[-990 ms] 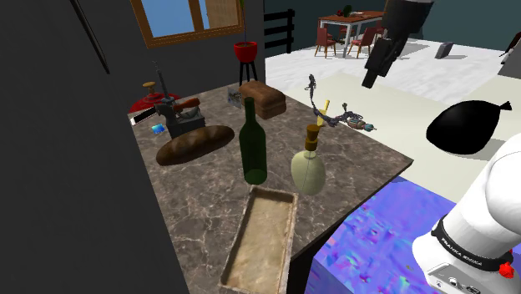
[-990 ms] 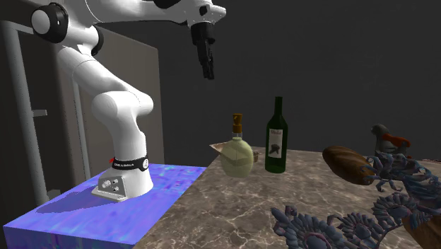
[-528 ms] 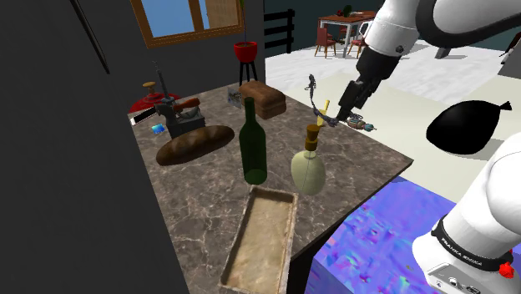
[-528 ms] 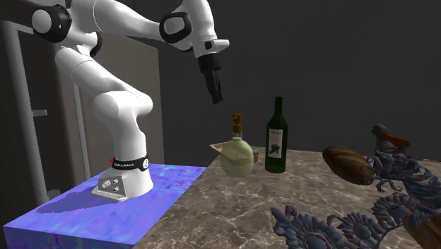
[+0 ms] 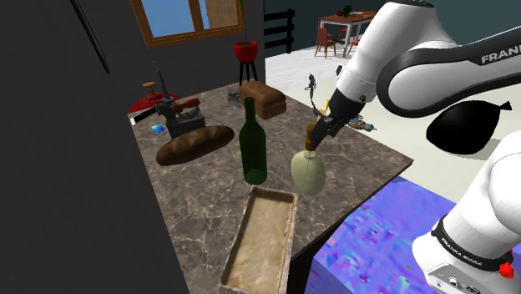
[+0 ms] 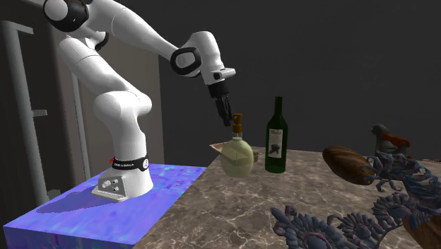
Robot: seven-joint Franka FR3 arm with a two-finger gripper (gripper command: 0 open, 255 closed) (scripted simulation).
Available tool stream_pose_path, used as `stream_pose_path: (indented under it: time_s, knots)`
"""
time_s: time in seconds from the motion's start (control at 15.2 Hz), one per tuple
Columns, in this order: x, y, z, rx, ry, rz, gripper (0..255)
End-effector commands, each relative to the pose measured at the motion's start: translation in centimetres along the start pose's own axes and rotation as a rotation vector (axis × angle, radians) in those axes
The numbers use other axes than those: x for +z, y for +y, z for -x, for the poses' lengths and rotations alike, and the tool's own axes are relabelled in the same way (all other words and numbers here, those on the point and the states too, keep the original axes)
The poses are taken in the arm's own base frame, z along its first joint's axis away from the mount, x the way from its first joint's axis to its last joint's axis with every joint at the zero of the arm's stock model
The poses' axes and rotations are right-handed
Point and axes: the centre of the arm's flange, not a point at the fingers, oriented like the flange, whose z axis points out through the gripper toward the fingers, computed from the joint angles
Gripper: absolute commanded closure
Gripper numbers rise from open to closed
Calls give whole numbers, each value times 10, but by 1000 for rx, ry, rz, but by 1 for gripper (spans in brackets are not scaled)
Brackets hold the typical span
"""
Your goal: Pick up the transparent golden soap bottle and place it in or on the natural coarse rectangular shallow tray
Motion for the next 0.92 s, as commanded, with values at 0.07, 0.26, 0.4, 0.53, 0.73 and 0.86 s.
stream_pose_path:
  time_s: [0.07,0.26,0.4,0.53,0.73,0.86]
  knots:
    - [20,-2,0,7,13,-3,0]
    - [36,-2,0,7,13,-3,0]
    - [47,-2,-1,7,13,-3,0]
    - [50,-2,-1,7,13,-3,0]
    - [50,-2,-1,7,13,-3,0]
    - [50,-2,-1,7,13,-3,0]
